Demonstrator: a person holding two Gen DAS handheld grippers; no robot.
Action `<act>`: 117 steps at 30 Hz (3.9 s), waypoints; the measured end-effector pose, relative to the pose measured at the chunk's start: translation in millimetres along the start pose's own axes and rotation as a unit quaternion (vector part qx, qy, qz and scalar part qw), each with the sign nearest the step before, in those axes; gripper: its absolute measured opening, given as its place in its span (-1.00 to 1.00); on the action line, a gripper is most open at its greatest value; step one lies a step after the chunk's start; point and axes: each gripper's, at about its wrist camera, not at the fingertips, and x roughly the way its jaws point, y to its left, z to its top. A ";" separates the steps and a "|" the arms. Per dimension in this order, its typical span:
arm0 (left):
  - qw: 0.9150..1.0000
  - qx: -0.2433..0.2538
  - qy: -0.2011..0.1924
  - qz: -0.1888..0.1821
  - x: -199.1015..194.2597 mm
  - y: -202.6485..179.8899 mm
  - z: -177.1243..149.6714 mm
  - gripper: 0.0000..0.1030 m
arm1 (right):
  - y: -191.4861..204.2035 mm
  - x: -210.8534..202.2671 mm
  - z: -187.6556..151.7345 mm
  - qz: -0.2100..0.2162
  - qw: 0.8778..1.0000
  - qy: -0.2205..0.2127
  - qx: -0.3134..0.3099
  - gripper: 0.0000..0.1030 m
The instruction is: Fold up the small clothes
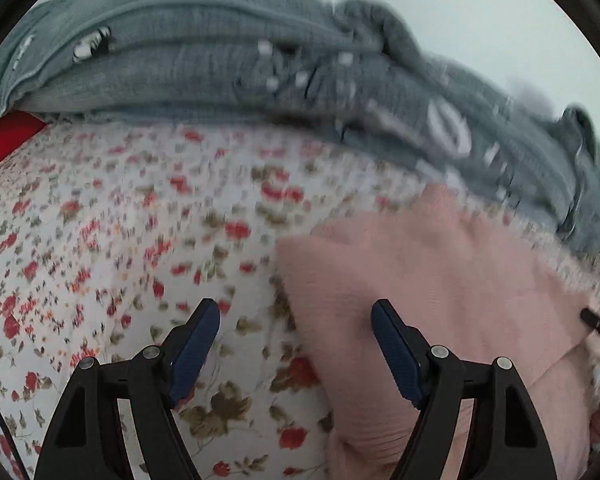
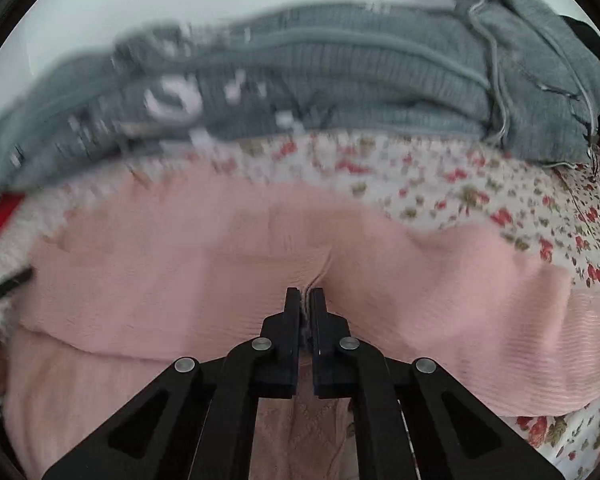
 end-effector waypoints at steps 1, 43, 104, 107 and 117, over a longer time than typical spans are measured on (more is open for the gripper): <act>1.000 0.003 -0.013 -0.016 -3.6 -2.6 2.5 0.51 | -7.2 -6.8 0.1 0.006 1.000 -0.013 0.018 -0.92; 0.994 0.039 0.082 -0.058 -135.0 -23.4 -158.8 0.40 | 3.5 -163.3 -204.4 0.080 0.996 0.047 0.002 0.32; 0.995 0.083 0.051 0.018 -54.1 -75.1 -104.8 0.27 | -246.8 -146.9 -99.4 -0.095 0.978 -0.078 0.171 0.32; 0.994 0.098 0.046 0.021 -50.6 -79.3 -106.1 0.37 | -264.9 -132.3 -94.7 -0.102 0.974 -0.068 0.190 0.27; 0.994 0.096 0.050 0.014 -36.3 -80.9 -100.8 0.56 | -310.0 -102.5 -72.2 -0.081 0.964 -0.046 0.249 0.10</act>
